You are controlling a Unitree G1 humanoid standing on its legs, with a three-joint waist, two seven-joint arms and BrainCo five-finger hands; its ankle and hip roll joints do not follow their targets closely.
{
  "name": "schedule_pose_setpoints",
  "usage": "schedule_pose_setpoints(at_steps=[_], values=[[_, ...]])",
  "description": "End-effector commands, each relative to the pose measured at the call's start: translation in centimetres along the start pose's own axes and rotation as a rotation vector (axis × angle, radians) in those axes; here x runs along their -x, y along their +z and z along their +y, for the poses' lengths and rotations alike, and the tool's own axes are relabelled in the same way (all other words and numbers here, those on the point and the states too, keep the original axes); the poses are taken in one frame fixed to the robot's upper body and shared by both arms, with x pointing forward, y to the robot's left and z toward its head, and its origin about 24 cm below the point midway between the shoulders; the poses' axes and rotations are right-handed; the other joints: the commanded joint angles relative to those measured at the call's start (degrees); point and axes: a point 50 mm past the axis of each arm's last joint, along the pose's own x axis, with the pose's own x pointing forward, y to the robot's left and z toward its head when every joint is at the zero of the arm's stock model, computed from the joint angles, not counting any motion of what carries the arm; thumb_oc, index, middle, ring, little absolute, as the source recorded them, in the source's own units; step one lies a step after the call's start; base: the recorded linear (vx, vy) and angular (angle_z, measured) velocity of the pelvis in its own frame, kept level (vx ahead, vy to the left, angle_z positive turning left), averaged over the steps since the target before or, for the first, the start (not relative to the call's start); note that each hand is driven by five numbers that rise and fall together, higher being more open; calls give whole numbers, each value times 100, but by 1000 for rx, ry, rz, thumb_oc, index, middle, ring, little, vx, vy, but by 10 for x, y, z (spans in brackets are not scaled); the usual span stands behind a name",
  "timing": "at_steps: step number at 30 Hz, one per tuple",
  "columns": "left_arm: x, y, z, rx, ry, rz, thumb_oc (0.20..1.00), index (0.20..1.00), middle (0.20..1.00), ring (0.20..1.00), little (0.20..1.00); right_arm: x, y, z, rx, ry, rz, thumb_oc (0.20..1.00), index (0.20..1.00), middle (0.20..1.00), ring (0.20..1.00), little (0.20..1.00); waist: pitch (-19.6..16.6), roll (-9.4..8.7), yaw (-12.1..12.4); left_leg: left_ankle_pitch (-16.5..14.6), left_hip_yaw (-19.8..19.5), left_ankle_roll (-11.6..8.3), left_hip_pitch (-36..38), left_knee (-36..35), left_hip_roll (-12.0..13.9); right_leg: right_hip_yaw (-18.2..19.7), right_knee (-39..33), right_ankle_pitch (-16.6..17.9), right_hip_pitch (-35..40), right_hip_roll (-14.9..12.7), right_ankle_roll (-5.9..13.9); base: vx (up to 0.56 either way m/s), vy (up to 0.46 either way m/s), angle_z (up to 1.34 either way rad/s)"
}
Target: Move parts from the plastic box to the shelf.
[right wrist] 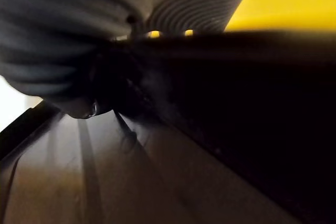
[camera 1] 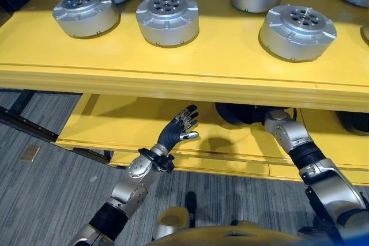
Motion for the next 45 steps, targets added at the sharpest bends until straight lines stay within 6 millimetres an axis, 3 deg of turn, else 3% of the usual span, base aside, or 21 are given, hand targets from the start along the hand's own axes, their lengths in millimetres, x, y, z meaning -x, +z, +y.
schedule_pose_setpoints(at_steps=[1, 3, 4, 9, 12, 16, 26, 34, 37, 43, 45], values=[[3, 16, -14, -8, -61, -97, 1000, 1000, 1000, 1000, 1000, -4, 42, -23, 25, -52, -135, 200, 200, 200, 200, 200, -216, -30, 136, -261, -389, -20, -165, 421, -41, -176, 242, 1212, -583, -74, -35, -48, -99, -8], [1, 23, -11, -3, -48, -115, 1000, 1000, 1000, 1000, 1000, -5, 47, -24, 34, -37, -153, 200, 200, 200, 200, 200, -126, -39, 167, -360, -337, -88, -201, 461, 80, -157, -412, 1480, -689, -355, 84, -148, -369, -35], [-4, 29, -13, -10, -50, -140, 1000, 1000, 1000, 1000, 1000, -8, 55, -25, 41, -31, -167, 200, 200, 200, 200, 200, 15, -69, 162, -452, -336, -169, -281, 551, 295, 90, -966, 1862, -871, -569, 310, -221, -588, -42], [-8, 31, -13, 46, -2, -164, 1000, 1000, 1000, 1000, 1000, -12, 67, -26, 86, -15, -172, 200, 200, 200, 200, 200, 165, -118, 309, -280, -194, -427, -511, 699, 576, -344, -1015, 1601, -713, -528, 315, -120, -270, -7], [-11, 34, -13, 65, 35, -181, 1000, 1000, 1000, 1000, 1000, -13, 70, -22, 124, -3, -153, 200, 200, 200, 200, 200, 258, -132, 346, -66, -228, -618, -500, 592, 840, -545, -894, 1321, -664, -368, 190, -63, -198, -16], [-12, 28, -17, 102, 36, -175, 1000, 1000, 1000, 1000, 1000, -14, 63, -25, 210, -11, -121, 200, 200, 200, 200, 200, 192, -69, 296, 163, -205, -738, -402, 317, 989, -616, -1043, 1257, -501, -285, 59, 22, -50, -18], [-18, 25, -22, 96, 42, -160, 1000, 1000, 1000, 1000, 1000, -12, 68, -47, 372, -53, -109, 200, 200, 200, 200, 200, 345, 71, 72, -17, 72, -717, -517, 686, 954, -636, -654, 1042, -680, -303, -45, -30, 3, -7], [-41, 48, -35, 84, 8, -251, 1000, 1000, 1000, 1000, 1000, -13, 119, -50, 409, -100, -227, 200, 200, 200, 200, 200, 935, 251, 62, -222, 226, -644, -1114, 1329, 831, -729, -1, 852, -1242, -395, -138, -174, 22, 0], [-46, 50, -42, 77, -10, -259, 1000, 1000, 1000, 1000, 1000, -14, 128, -45, 417, -96, -246, 200, 200, 200, 200, 200, 1071, 298, 64, -255, 292, -630, -1256, 1480, 810, -780, 178, 802, -1375, -423, -169, -136, 27, 4], [-52, 50, -51, 78, -43, -269, 1000, 1000, 1000, 1000, 1000, -17, 145, -36, 443, -125, -265, 200, 200, 200, 200, 200, 1393, 365, 64, -713, 474, -481, -1687, 2431, 818, -818, 1095, 455, -1806, -543, -292, -94, 13, -1], [-54, 51, -53, 84, -43, -271, 1000, 1000, 1000, 1000, 1000, -16, 149, -40, 460, -151, -276, 200, 200, 200, 200, 200, 1477, 362, 34, -1062, 441, -464, -1806, 2909, 845, -698, 1549, 172, -1930, -537, -310, 10, -11, -6]])
